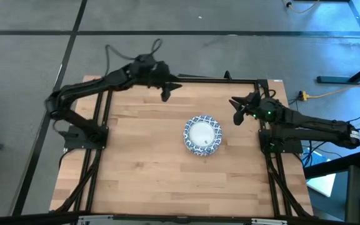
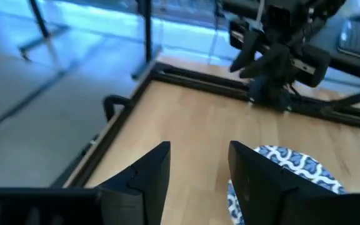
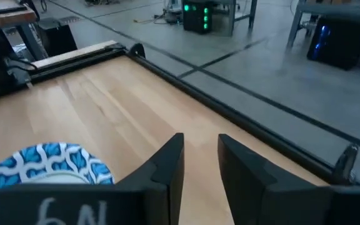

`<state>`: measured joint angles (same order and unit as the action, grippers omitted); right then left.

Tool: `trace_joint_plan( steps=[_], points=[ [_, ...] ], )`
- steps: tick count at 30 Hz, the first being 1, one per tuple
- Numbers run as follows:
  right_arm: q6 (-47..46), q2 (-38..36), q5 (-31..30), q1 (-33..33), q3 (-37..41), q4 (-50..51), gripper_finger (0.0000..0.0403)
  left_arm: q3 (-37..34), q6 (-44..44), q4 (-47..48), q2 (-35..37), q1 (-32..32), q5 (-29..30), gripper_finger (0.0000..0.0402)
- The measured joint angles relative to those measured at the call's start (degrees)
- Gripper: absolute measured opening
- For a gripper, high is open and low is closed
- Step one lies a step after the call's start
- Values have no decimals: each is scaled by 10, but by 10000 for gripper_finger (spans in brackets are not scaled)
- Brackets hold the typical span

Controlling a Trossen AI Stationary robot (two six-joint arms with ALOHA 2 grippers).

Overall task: Nest bowls inside each other
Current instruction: Return to Home Position

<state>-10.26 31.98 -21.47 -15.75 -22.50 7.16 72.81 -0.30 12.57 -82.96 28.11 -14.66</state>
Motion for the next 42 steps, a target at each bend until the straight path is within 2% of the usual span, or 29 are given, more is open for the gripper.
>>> trace_joint_plan(
  steps=[4,9,14,20,24,27,31,35,42],
  points=[
    [3,-43,0,0,31,-20,98,-127,15,-83,97,0,43,157],
    [3,-98,0,0,87,-77,98,-250,27,-94,208,0,96,156],
    [1,-133,2,0,116,-103,98,-337,45,-99,307,0,127,155],
    [1,-143,15,0,118,-103,98,-433,62,-119,410,0,150,157],
    [-2,-143,-11,0,118,-98,98,-490,78,-128,469,0,202,155],
    [-4,-142,-34,0,118,-89,98,-531,99,-135,504,0,216,157],
    [-28,-142,-33,0,118,-61,98,-566,136,-123,535,0,211,155],
    [-60,-142,-33,0,118,-2,98,-593,154,-117,538,-1,194,156],
    [-93,-142,-20,0,118,38,98,-628,195,-109,538,-1,195,156]
  ],
)
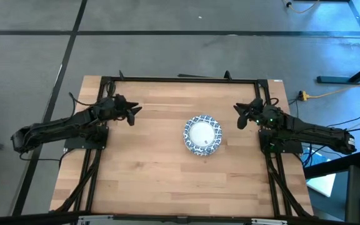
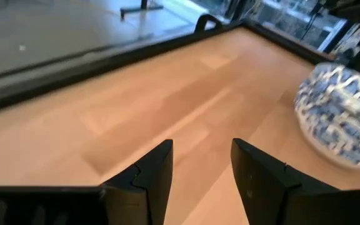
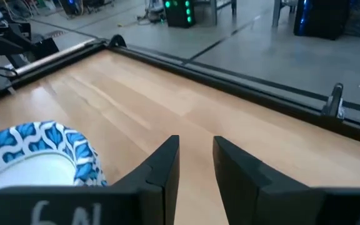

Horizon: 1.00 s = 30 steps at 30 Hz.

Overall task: Nest bowls inside each other
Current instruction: Return to Home Position

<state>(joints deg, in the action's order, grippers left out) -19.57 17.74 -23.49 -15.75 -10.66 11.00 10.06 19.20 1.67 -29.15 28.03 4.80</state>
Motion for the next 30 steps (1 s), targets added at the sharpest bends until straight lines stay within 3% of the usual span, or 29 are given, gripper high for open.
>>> trace_joint_plan(
  steps=[11,22,30],
  points=[
    [-41,0,2,0,0,76,98,-49,32,-4,0,0,2,157],
    [-57,-5,25,2,58,-12,98,-53,43,1,0,0,3,157],
    [-68,-11,23,2,58,14,98,-53,48,49,0,1,20,157]
  ],
)
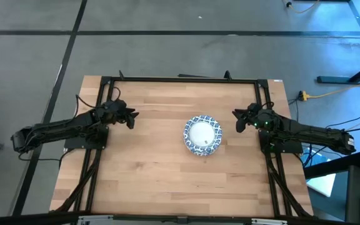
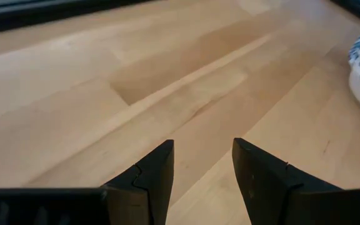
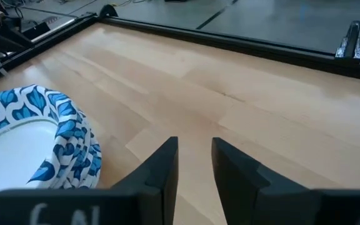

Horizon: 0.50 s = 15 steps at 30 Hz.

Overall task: Nest bowls inside each other
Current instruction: Return to Home Position

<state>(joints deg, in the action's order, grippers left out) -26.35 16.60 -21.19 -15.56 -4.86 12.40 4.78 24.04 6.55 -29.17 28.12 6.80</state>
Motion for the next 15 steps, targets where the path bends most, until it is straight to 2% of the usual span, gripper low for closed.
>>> trace_joint_plan(
  steps=[15],
  points=[
    [20,1,2,0,0,0,98,0,28,20,0,0,12,157]
  ],
)
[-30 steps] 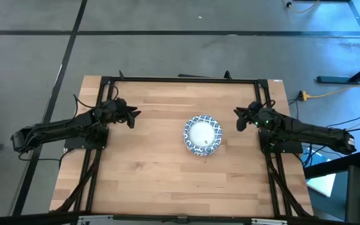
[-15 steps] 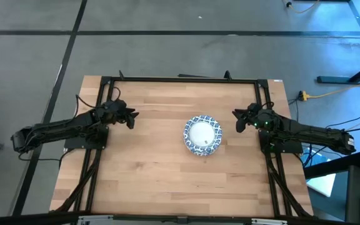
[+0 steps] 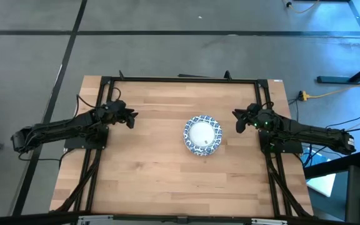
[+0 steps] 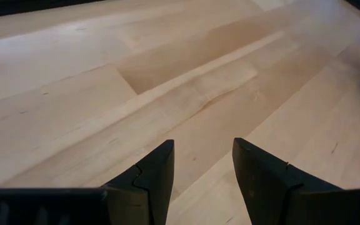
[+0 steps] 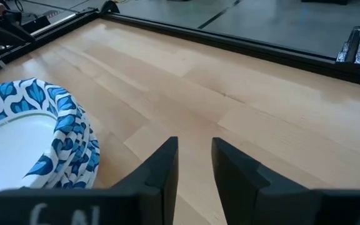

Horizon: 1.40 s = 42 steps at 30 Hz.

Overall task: Nest bowls inside each other
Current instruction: Return to Home Position

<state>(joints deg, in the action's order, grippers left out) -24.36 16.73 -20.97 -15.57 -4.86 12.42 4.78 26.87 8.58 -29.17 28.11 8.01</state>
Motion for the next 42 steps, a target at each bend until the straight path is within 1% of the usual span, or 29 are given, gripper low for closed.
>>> trace_joint_plan(
  steps=[5,9,13,27,42],
  points=[
    [0,0,0,0,0,0,98,0,10,5,0,0,0,157],
    [0,0,0,0,0,0,98,1,22,42,-2,-2,-5,157],
    [0,0,1,0,0,0,98,1,17,42,0,-7,-17,157],
    [0,0,1,0,0,-1,98,1,41,42,0,-11,-14,157],
    [0,0,1,0,0,-1,98,1,41,42,0,-11,-13,157]
  ],
)
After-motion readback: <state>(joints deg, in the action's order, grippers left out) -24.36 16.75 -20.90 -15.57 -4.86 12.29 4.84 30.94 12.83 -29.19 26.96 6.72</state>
